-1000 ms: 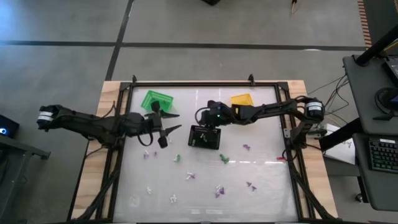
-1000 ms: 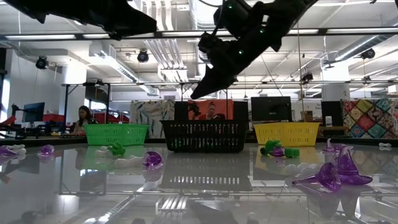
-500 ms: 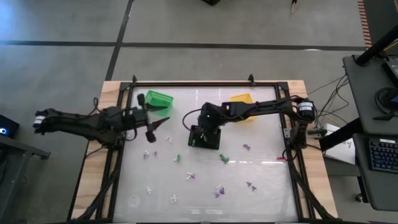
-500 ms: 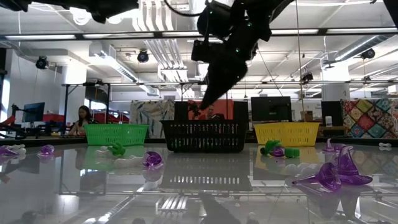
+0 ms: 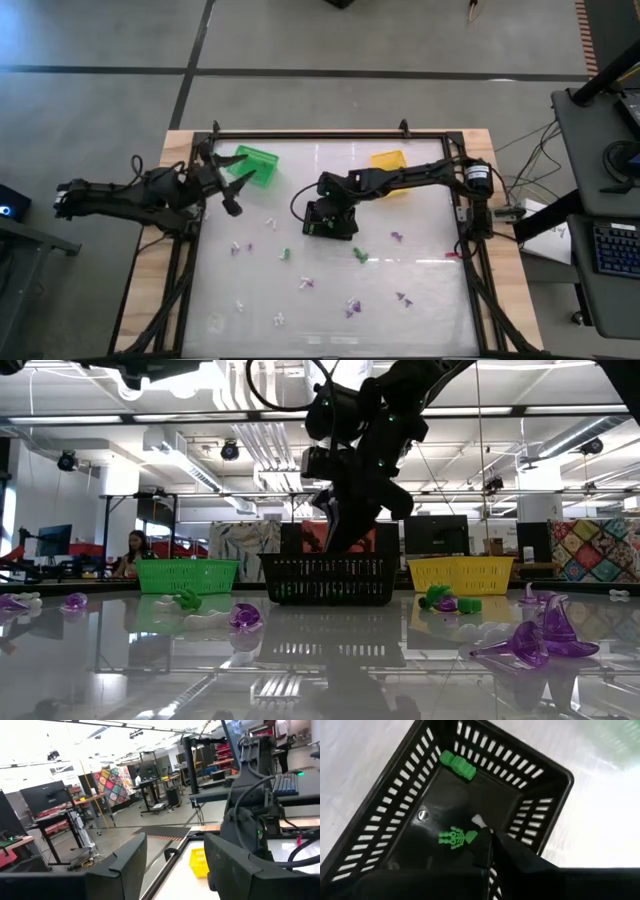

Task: Sort Halloween decoration
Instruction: Put the white bone toy into the yellow bin

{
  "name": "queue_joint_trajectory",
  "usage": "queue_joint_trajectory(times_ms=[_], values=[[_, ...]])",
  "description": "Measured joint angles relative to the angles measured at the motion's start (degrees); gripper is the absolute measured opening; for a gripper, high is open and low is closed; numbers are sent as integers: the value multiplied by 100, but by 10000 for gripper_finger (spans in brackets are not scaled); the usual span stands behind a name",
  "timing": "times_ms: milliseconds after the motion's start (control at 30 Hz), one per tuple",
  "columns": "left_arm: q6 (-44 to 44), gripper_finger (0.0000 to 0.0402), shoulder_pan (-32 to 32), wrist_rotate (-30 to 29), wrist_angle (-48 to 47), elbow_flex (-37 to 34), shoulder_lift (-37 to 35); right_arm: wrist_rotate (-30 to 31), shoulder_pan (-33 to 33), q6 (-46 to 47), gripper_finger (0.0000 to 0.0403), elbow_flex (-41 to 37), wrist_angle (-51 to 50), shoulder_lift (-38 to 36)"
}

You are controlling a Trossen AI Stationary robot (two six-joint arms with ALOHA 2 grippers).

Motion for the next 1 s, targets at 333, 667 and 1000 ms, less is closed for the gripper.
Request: queue_joint_trajectory(times_ms=[333,667,1000], values=[[25,181,0,-1,-14,0,-73,0,0,-400,9,-4,512,136],[27,181,0,-8,-75,0,-73,-144,37,-674,34,-7,664,409],[27,181,0,-10,-202,0,-73,-105,22,-596,88,-9,635,415]])
